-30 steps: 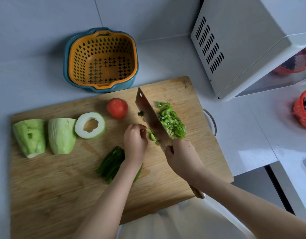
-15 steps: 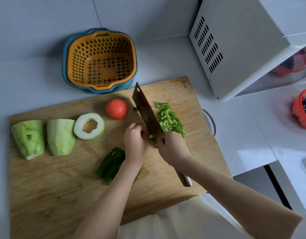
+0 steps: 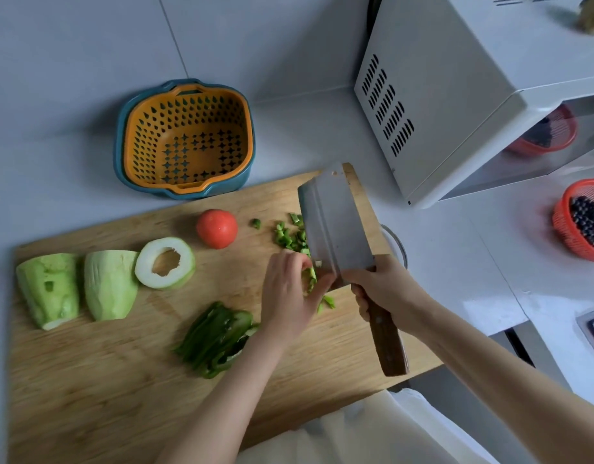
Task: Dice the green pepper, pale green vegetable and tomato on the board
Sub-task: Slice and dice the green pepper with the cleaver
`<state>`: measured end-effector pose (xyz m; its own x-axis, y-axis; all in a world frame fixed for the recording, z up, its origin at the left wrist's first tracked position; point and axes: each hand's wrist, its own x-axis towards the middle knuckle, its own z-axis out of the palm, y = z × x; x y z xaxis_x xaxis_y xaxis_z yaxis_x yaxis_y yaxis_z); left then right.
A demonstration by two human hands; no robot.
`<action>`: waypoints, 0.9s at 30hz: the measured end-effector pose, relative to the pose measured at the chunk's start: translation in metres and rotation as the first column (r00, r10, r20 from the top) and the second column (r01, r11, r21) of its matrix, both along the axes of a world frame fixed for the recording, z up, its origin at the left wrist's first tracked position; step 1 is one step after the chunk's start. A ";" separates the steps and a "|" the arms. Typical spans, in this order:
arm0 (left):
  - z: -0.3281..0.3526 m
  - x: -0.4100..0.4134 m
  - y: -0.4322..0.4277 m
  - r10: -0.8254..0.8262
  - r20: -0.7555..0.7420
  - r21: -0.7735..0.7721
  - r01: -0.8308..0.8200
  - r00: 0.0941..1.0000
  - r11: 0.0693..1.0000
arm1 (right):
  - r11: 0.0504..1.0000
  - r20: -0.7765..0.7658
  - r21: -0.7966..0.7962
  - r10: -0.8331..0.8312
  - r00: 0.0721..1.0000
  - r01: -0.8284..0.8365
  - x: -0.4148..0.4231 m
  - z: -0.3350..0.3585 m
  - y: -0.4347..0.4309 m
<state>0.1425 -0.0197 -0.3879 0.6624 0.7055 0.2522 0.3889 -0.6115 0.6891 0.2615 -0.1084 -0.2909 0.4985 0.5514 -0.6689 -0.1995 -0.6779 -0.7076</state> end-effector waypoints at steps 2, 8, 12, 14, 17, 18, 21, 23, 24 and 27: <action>-0.004 0.006 -0.002 -0.032 0.018 -0.004 0.032 0.999 0.999 | 0.998 -0.078 0.002 -0.055 0.995 0.056 0.005 0.003 -0.002; -0.005 0.028 0.006 0.035 0.066 0.035 -0.037 0.997 0.999 | 0.999 -0.212 -0.024 -0.047 0.976 0.042 0.016 0.009 -0.015; -0.011 0.040 0.016 0.173 -0.045 0.085 -0.169 0.984 0.982 | 0.999 -0.200 -0.039 -0.004 0.980 -0.004 0.020 0.012 -0.021; -0.014 0.040 0.022 0.208 -0.120 0.096 -0.197 0.971 0.976 | 0.998 -0.176 -0.062 0.007 0.984 -0.018 0.024 0.015 -0.024; -0.010 0.033 0.029 0.286 -0.138 0.115 -0.271 0.948 0.956 | 0.990 -0.068 -0.100 0.093 0.993 -0.099 0.031 0.021 -0.027; -0.009 0.031 0.033 0.322 -0.156 0.146 -0.301 0.934 0.942 | 0.984 -0.013 -0.111 0.139 0.990 -0.140 0.034 0.023 -0.028; -0.010 0.029 0.045 0.281 -0.303 0.110 -0.260 0.910 0.959 | 0.959 0.136 -0.140 0.266 0.954 -0.247 0.039 0.026 -0.030; -0.011 0.031 0.051 0.166 -0.382 -0.021 -0.188 0.909 0.982 | 0.938 0.242 -0.162 0.339 0.909 -0.307 0.040 0.028 -0.031; -0.010 0.032 0.051 0.118 -0.378 -0.061 -0.152 0.918 0.987 | 0.924 0.305 -0.175 0.379 0.873 -0.340 0.041 0.028 -0.032; -0.002 0.031 0.049 -0.001 -0.247 -0.155 -0.038 0.969 0.987 | 0.877 0.507 -0.221 0.476 0.718 -0.426 0.043 0.025 -0.037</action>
